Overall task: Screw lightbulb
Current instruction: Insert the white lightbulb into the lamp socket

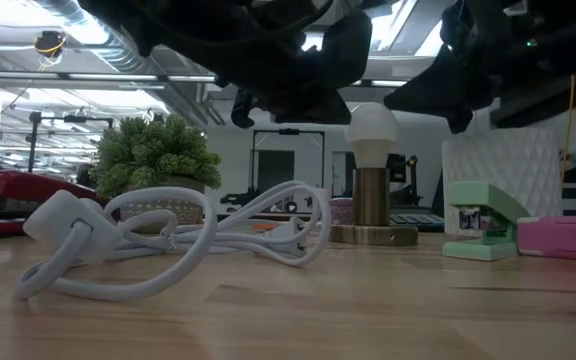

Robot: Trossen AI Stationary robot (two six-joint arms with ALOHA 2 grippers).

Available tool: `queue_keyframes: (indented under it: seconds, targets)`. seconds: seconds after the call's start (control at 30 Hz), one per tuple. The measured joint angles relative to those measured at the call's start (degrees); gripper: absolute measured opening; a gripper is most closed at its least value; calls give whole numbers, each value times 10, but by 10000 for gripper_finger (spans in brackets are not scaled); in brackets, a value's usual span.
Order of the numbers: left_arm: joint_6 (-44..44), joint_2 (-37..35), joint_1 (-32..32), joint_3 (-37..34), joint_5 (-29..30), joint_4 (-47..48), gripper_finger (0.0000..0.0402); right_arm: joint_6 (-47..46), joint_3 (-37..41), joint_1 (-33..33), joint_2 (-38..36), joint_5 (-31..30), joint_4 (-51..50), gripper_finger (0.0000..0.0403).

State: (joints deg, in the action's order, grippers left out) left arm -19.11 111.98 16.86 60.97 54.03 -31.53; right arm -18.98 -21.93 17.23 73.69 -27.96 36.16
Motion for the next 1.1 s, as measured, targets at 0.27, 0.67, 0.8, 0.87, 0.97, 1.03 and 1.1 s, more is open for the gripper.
queue_keyframes:
  seconds: [0.27, 0.67, 0.8, 0.87, 0.97, 1.03, 1.1]
  targets:
    - [22, -4, -1, 1, 54, -8, 1, -7, 1, 0, -1, 57, 49, 17]
    - [100, -49, 36, 1, 11, -26, 1, 91, 0, 0, -31, -81, 97, 17]
    - [86, -43, 39, 1, -74, -22, 1, 102, 0, 0, -30, -125, 53, 17]
    - [77, -35, 34, 1, -101, -21, 1, 91, 0, 0, -28, -125, 19, 17]
    - [66, -22, 26, 1, -108, -20, 1, 67, 0, 0, -29, -124, -17, 17]
    - [58, -15, 18, 1, -108, -20, 1, 54, 0, 0, -29, -121, -36, 17]
    - [55, -9, 12, 1, -108, -20, 1, 44, 0, 0, -29, -119, -42, 17]
